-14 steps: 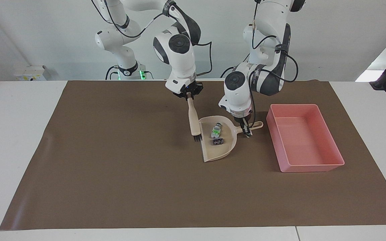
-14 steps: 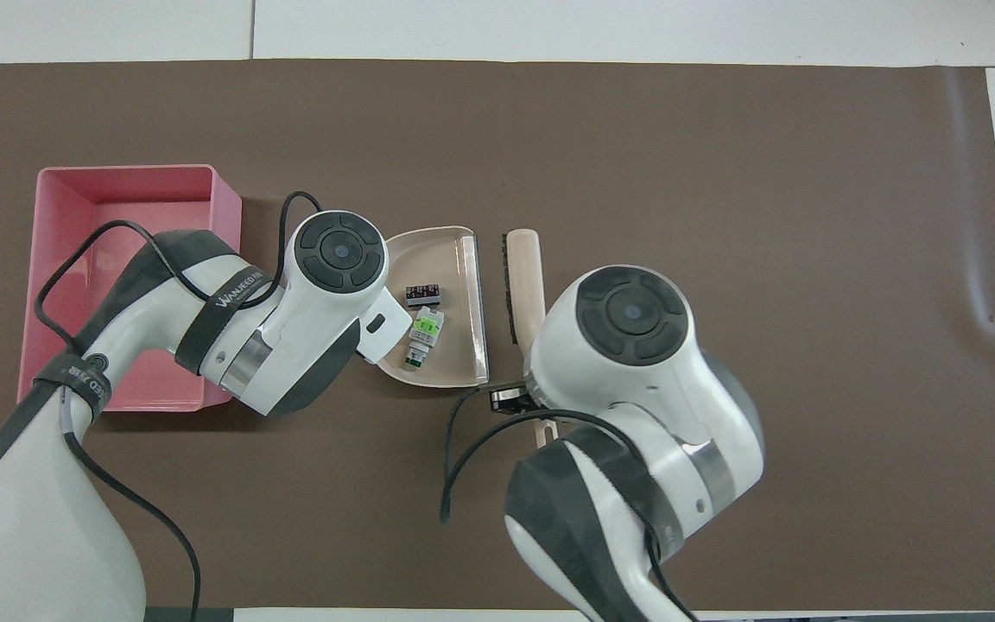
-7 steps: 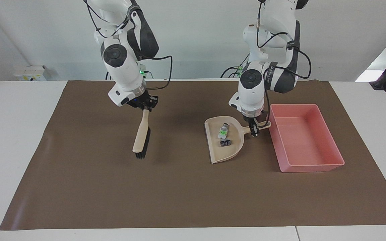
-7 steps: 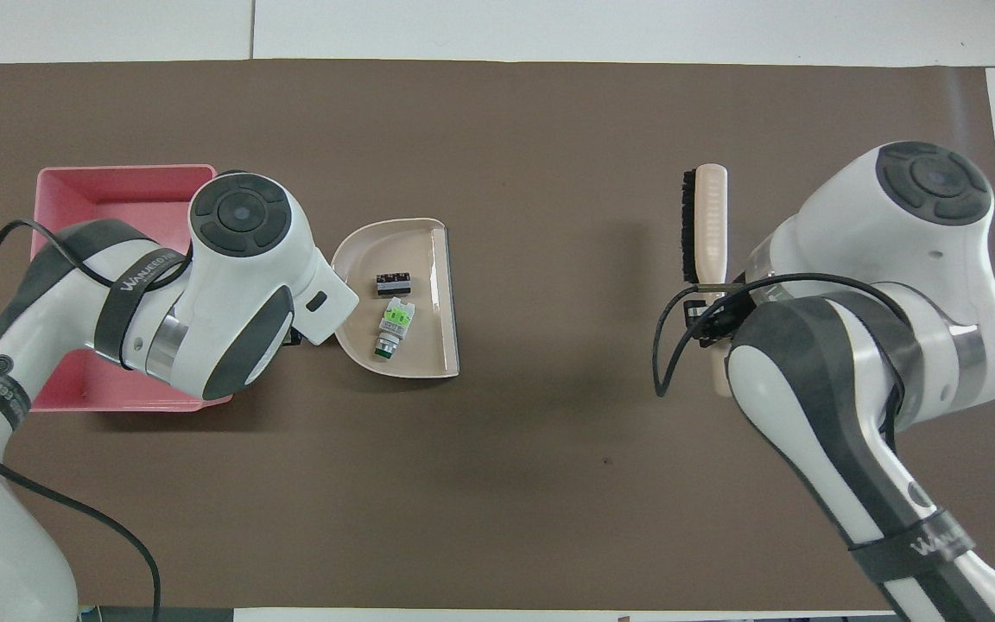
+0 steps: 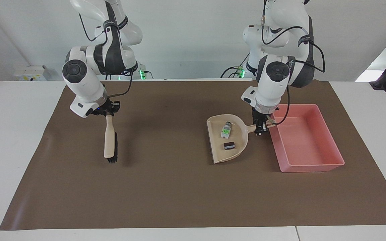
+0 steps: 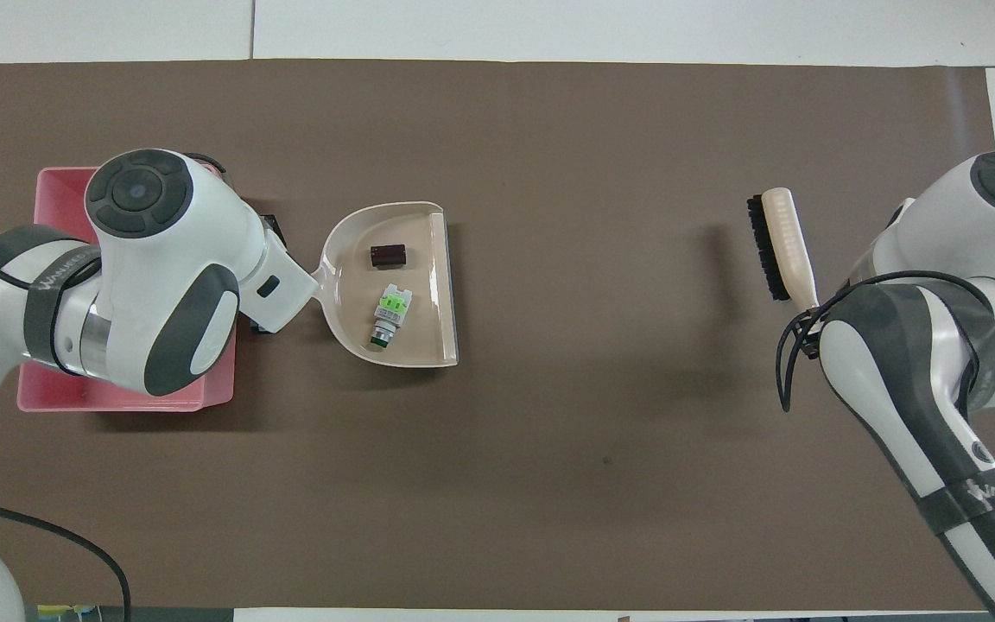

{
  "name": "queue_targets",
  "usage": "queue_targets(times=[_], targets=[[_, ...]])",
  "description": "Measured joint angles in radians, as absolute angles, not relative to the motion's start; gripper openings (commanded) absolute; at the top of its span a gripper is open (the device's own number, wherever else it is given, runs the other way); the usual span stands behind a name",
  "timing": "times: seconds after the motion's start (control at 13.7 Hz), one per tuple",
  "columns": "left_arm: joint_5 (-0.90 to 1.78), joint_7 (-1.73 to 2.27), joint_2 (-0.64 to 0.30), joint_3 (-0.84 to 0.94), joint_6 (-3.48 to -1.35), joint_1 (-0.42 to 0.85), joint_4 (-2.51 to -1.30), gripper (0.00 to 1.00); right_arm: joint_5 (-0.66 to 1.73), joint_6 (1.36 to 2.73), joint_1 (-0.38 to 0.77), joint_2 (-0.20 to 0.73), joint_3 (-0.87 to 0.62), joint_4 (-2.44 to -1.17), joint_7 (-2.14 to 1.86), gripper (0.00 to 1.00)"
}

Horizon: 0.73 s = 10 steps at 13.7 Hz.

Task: Clean e-waste and dump in bin
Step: 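Lift the brush away with the right gripper while the left gripper holds the dustpan, then lift the dustpan with the left gripper and tip it over the pink bin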

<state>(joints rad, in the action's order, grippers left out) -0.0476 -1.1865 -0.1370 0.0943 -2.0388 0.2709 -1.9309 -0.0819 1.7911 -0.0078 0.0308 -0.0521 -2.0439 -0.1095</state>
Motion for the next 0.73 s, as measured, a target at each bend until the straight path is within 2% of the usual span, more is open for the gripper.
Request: queue_targets(times=[0.73], targets=[[0.262, -1.446, -0.119, 0.091, -2.088, 0.127, -1.948, 0.00, -0.092, 1.936, -0.062, 0.016, -0.059, -2.199, -0.020, 0.00]])
